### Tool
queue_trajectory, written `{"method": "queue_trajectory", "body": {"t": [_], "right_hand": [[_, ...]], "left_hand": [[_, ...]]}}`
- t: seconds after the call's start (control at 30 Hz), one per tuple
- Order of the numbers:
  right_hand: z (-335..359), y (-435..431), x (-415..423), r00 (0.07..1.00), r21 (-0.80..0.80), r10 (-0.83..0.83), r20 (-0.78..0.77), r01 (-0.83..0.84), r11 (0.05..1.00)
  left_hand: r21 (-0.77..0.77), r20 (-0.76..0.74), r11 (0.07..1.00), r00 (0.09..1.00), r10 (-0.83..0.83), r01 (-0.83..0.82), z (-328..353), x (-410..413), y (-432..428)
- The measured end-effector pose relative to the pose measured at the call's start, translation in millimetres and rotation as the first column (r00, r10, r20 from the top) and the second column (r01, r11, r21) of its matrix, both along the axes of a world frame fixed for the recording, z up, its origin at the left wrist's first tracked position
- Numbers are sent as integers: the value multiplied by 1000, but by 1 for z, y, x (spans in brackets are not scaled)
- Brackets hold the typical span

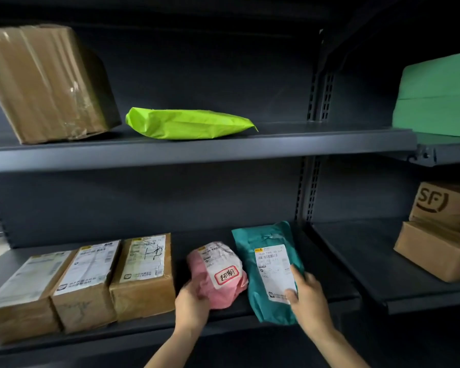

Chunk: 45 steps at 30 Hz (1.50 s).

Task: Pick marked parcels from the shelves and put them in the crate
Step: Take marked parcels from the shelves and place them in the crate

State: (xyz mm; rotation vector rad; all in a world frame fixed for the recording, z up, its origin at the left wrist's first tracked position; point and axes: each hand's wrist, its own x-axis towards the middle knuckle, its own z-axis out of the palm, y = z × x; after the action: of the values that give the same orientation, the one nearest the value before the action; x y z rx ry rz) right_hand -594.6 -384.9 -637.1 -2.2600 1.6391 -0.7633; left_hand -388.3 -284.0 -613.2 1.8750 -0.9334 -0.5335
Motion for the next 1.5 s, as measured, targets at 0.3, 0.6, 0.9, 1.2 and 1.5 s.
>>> {"method": "queue_trajectory", "body": {"t": [0.3, 0.6, 0.9, 1.2, 1.5], "right_hand": [[-2, 8, -2, 999, -18, 35, 38, -34, 999], [27, 17, -10, 977, 54, -25, -211, 38, 998], [138, 78, -30, 967, 217, 11, -255, 46, 975], [300, 176, -58, 973, 284, -46, -227, 111, 952], [405, 278, -114, 958, 265, -125, -259, 195, 944]], "left_hand": [[20, -9, 999, 999, -34, 34, 5, 0, -5], [-12, -516, 994, 852, 88, -110, 33, -15, -19], [144, -486, 989, 869, 96, -29, 147, -25, 46], [202, -529, 955, 845, -82, 219, 291, -64, 136], [157, -536, 929, 819, -204, 334, 388, -108, 185]]}}
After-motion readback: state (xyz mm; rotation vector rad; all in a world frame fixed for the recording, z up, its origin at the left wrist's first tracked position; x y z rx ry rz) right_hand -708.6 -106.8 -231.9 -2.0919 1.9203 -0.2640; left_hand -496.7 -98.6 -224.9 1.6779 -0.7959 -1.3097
